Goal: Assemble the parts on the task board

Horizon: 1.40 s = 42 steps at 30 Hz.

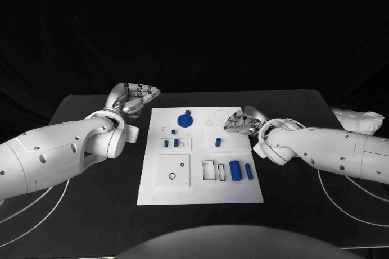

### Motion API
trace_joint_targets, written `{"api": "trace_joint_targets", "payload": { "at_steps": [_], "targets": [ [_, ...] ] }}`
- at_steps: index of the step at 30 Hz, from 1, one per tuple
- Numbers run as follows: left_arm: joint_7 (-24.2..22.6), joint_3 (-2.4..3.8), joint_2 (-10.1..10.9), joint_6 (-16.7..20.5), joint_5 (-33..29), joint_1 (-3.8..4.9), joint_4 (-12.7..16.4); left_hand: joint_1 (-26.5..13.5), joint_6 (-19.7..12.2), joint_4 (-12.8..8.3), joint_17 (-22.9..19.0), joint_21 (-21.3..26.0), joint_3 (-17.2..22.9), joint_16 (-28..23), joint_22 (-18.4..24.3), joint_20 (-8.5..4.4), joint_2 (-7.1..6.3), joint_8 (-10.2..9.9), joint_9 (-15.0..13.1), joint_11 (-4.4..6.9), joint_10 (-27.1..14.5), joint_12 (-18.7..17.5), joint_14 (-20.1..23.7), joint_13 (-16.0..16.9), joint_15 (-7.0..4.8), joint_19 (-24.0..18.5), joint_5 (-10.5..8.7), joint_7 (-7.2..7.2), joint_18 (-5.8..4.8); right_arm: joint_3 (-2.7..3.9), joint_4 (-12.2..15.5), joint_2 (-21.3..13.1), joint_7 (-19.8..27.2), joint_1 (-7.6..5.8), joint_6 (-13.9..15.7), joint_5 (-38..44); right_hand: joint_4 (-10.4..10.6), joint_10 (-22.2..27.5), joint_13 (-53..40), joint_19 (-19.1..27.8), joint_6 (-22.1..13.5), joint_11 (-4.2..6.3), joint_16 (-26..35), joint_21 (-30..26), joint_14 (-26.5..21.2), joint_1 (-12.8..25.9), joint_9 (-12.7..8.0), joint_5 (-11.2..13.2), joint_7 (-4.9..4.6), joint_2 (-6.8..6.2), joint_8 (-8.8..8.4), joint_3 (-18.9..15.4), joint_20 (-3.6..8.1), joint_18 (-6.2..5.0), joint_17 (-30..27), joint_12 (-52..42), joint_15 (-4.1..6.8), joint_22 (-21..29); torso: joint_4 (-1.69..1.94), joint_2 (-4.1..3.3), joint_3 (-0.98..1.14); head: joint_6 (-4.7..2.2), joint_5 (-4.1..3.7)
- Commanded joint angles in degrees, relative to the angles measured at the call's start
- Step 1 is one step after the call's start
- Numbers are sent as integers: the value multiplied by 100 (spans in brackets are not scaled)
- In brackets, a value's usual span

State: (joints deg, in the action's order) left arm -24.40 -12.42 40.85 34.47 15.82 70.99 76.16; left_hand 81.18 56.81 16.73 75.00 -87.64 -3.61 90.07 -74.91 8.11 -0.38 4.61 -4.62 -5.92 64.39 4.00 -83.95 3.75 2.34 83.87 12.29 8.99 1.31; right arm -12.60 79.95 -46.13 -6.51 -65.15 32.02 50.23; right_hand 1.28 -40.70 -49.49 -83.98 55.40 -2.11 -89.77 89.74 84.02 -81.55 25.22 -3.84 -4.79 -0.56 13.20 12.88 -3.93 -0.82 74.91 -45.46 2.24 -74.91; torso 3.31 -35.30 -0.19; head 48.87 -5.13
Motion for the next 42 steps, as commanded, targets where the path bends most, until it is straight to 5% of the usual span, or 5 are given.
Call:
{"api": "trace_joint_targets", "payload": {
  "at_steps": [1, 18, 23, 31, 42],
  "targets": [
    [-30, 4, -5, -59, 22, 4, 7, 6, 20, 0, 1500, 7, -36, -7, -1421, -12, 68, 23, -7, 24, 17, -7, -605, 6, -41, 421, 35, -23, -65, 1, 23, -7, -96, 7, -163, 65, 4, 79, -18, -602, -177, -9, -23, 26, 598, -27, 13, 37, -27, -27, -74, -39, -50, 82, 1509, -29, -40, -1509, 0, 0, -1, -7, 6],
    [-34, 4, 0, -71, 22, 3, -8, 6, 20, 0, 1500, 7, -36, -7, -1421, -12, 68, 23, -7, 24, 17, -7, -605, 6, -41, 421, 35, -23, -65, 3, 224, -98, 414, 4, 314, 43, 168, 21, -141, -602, -461, -121, -23, 26, 598, 102, 1, -8, -169, -39, -164, -167, -124, 82, 1509, -307, -123, -1509, -5, 2, -1, -38, 4],
    [-33, 4, 3, -72, 22, 3, -11, 6, 20, 0, 1500, 7, -36, -7, -1421, -12, 68, 23, -7, 24, 17, -7, -605, 6, -41, 421, 35, -23, -65, 5, 344, -140, 736, -132, 398, 33, 317, 27, -220, -602, -471, -151, -23, 26, 598, 259, -71, -35, -194, -98, -209, -287, -164, 82, 1509, -452, -157, -1509, 2, -1, 1, -31, -2],
    [-30, 3, 0, -64, 22, 3, -21, 6, 20, 0, 1500, 7, -36, -7, -1421, -12, 68, 23, -7, 24, 17, -7, -605, 6, -41, 421, 35, -23, -65, 6, 511, -190, 619, -453, -71, 564, 421, 82, -89, -602, -306, -100, -23, 26, 598, 185, -166, -26, -123, 45, -212, -227, -156, 82, 1509, -326, -132, -1509, 3, -3, -6, -18, -10],
    [-26, 3, 0, -65, 22, 3, -27, 6, 20, 0, 1500, 7, -36, -7, -1421, -12, 68, 23, -7, 24, 17, -7, -605, 6, -41, 421, 35, -23, -65, 6, 652, -219, -153, -526, -836, 3308, 473, -527, 1572, -602, 72, -116, -23, 26, 598, -143, -470, -24, 0, -59, -520, 102, -137, 82, 1509, 1229, -131, -1509, -4, 0, 3, 1, 0]
  ]
}}
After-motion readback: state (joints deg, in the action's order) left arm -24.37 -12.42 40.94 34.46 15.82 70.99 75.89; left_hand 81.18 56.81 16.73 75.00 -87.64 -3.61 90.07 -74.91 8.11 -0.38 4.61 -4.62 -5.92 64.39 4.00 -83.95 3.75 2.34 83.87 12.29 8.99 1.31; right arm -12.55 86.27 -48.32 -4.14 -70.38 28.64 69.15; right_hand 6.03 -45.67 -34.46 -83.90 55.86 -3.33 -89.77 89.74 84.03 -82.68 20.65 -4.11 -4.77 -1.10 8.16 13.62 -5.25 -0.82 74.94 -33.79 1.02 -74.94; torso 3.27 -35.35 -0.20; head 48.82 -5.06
